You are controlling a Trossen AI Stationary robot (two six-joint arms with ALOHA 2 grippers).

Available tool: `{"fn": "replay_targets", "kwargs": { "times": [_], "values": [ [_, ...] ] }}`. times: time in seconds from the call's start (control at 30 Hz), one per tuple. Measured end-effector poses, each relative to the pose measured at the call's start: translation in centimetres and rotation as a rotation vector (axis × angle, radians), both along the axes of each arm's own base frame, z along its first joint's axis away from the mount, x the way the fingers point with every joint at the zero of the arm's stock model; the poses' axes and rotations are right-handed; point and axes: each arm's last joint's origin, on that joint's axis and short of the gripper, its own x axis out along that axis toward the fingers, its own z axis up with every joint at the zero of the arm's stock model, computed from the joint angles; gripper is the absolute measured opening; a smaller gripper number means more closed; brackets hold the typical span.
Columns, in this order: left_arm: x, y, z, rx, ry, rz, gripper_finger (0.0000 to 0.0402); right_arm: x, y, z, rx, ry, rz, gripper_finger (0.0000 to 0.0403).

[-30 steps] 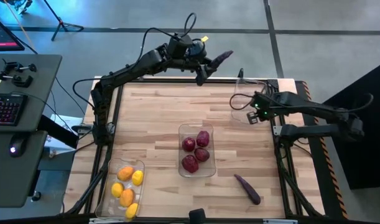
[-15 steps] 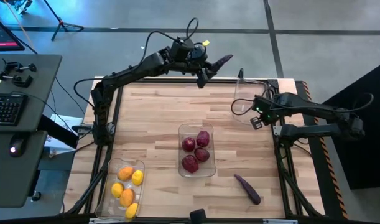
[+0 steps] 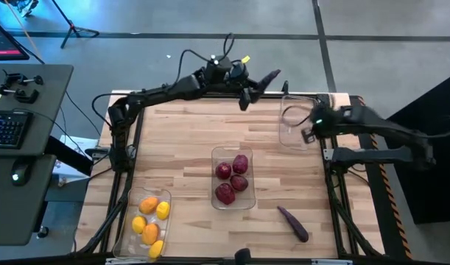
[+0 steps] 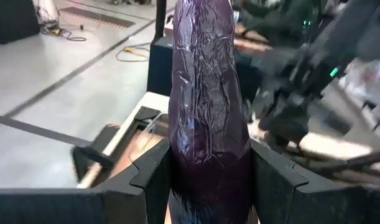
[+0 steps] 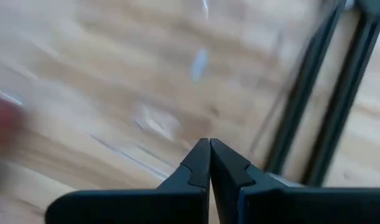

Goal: Sort produce into baskets
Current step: Put the purple eggplant into the top right transparent bin

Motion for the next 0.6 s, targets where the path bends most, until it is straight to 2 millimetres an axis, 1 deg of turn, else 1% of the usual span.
{"fn": "replay_targets", "kwargs": {
  "times": [0.07, 0.13, 0.23, 0.3, 0.43, 0.5, 0.6],
  "values": [
    [0.3, 0.1, -1.4, -0.063, -0.054, 0.019, 0.0163, -0.9, 0.3, 2.6, -0.062, -0.123, -0.036, 0.0],
    [1.0, 0.1, -3.1, -0.128, -0.145, 0.02, 0.0163, -1.9, 0.6, 4.9, -0.116, -0.244, -0.084, 0.0],
    [2.4, -0.5, -5.2, -0.224, -0.227, 0.0, 0.0163, -3.3, 1.0, 7.0, -0.173, -0.365, -0.124, 0.0],
    [3.8, -1.4, -6.8, -0.282, -0.231, -0.025, 0.0163, -3.9, 1.2, 7.6, -0.198, -0.405, -0.133, 0.0],
    [7.1, -3.4, -10.5, -0.322, -0.158, -0.077, 0.0163, -4.5, 1.4, 7.8, -0.222, -0.425, -0.151, 0.0],
    [8.7, -4.3, -11.2, -0.316, -0.159, -0.104, 0.0163, -4.4, 1.3, 7.8, -0.222, -0.423, -0.153, 0.0],
    [10.5, -4.9, -11.4, -0.312, -0.19, -0.131, 0.0163, -4.2, 1.2, 7.8, -0.219, -0.414, -0.153, 0.0]
  ]
}}
